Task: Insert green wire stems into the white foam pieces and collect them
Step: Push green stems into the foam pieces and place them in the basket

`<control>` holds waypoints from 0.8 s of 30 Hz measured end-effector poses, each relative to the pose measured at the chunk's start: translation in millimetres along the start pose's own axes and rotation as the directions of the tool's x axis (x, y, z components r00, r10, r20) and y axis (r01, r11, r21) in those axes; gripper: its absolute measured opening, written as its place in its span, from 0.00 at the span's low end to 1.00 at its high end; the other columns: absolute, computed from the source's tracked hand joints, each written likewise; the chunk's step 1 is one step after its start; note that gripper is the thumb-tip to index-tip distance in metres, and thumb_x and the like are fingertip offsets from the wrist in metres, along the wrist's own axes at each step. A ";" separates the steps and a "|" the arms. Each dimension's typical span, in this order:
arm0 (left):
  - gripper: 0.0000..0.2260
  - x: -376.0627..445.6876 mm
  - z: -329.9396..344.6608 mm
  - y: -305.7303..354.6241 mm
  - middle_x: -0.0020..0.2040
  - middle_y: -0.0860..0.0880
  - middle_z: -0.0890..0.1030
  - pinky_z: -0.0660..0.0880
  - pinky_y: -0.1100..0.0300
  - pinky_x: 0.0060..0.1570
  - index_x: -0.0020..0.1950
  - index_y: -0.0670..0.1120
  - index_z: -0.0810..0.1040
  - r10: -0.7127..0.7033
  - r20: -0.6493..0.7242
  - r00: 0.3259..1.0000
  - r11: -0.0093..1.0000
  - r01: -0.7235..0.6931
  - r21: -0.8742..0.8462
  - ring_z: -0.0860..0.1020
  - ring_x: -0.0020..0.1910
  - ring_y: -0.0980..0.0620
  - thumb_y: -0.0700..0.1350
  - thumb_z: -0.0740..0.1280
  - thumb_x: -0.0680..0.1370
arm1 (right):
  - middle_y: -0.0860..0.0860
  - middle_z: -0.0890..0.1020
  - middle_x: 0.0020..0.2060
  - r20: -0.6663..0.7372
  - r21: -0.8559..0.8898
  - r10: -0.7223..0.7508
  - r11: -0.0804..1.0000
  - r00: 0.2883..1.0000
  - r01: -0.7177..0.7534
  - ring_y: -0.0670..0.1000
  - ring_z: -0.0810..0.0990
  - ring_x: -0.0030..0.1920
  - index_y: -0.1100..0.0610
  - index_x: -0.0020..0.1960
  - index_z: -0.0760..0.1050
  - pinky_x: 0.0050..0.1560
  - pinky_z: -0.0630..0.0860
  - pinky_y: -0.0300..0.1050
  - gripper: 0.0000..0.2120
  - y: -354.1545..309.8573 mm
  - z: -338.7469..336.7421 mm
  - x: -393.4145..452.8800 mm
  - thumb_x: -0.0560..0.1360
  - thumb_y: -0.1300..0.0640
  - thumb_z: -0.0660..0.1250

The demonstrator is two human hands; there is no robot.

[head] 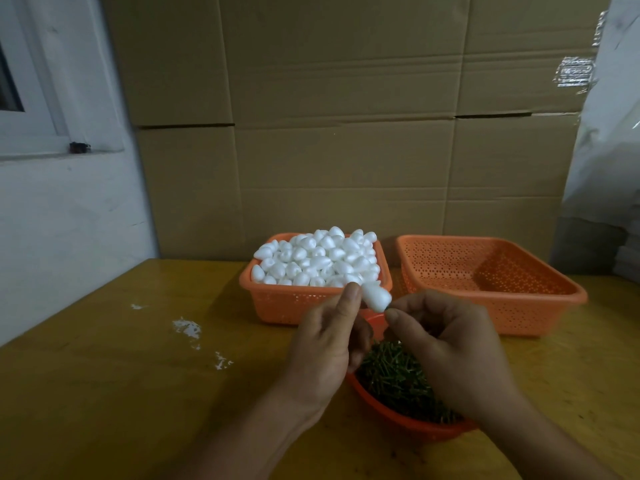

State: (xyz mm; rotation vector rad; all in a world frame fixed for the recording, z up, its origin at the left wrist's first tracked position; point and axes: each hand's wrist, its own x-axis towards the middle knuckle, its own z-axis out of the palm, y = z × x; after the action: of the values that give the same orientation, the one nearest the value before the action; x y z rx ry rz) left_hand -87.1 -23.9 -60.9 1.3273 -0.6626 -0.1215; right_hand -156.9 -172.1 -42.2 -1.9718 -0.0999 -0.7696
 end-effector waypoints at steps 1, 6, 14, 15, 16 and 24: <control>0.24 -0.5 0.0 -0.6 0.31 0.47 0.74 0.65 0.64 0.27 0.49 0.49 0.82 -0.005 -0.004 1.000 1.000 0.005 0.011 0.70 0.27 0.54 0.68 0.62 0.77 | 0.46 0.84 0.33 -0.028 -0.013 0.014 1.000 1.000 -0.014 0.40 0.79 0.28 0.49 0.41 0.82 0.27 0.71 0.30 0.05 1.2 -4.0 5.0 0.75 0.56 0.72; 0.14 -2.8 -1.0 -2.7 0.30 0.50 0.74 0.66 0.67 0.27 0.46 0.48 0.82 0.002 -0.025 1.000 0.996 0.000 0.084 0.70 0.28 0.58 0.55 0.62 0.81 | 0.47 0.83 0.30 -0.171 -0.120 0.124 0.982 0.977 -0.145 0.41 0.73 0.23 0.48 0.40 0.84 0.23 0.68 0.37 0.05 20.9 -30.0 44.3 0.75 0.52 0.73; 0.19 -3.6 1.9 -5.0 0.27 0.53 0.69 0.64 0.66 0.27 0.31 0.54 0.72 0.005 -0.015 1.000 0.983 -0.003 0.186 0.67 0.28 0.57 0.49 0.63 0.83 | 0.51 0.83 0.28 -0.207 -0.523 0.271 0.781 0.940 -0.341 0.55 0.81 0.29 0.55 0.45 0.85 0.31 0.73 0.45 0.07 54.9 -63.2 109.0 0.76 0.51 0.73; 0.19 -3.8 2.6 -4.4 0.27 0.52 0.69 0.64 0.65 0.28 0.31 0.53 0.71 0.024 -0.015 1.000 0.981 -0.020 0.194 0.66 0.27 0.55 0.52 0.63 0.82 | 0.52 0.83 0.29 -0.188 -0.581 0.315 0.728 0.930 -0.364 0.55 0.82 0.31 0.56 0.45 0.85 0.31 0.74 0.44 0.10 59.1 -65.2 115.5 0.76 0.49 0.72; 0.19 -4.1 2.9 -3.8 0.27 0.50 0.68 0.63 0.64 0.28 0.31 0.51 0.70 0.045 -0.014 0.999 0.978 -0.042 0.203 0.66 0.27 0.53 0.55 0.62 0.81 | 0.52 0.83 0.30 -0.171 -0.625 0.368 0.676 0.914 -0.390 0.55 0.82 0.31 0.58 0.44 0.85 0.31 0.74 0.44 0.14 63.0 -66.8 120.9 0.76 0.47 0.73; 0.22 -3.7 0.2 -5.1 0.25 0.53 0.65 0.62 0.61 0.28 0.28 0.51 0.67 0.093 0.025 0.995 0.968 -0.096 0.230 0.63 0.26 0.55 0.57 0.63 0.80 | 0.54 0.81 0.37 -0.105 -0.786 0.576 0.452 0.811 -0.422 0.56 0.82 0.45 0.59 0.42 0.77 0.56 0.77 0.58 0.22 85.2 -66.1 141.9 0.70 0.40 0.75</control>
State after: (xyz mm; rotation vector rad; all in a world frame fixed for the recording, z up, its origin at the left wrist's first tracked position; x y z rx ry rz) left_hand -88.7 -23.7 -66.9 1.5159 -0.7685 0.0250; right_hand -43.2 -305.0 -7.8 -2.6950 0.8545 -0.2016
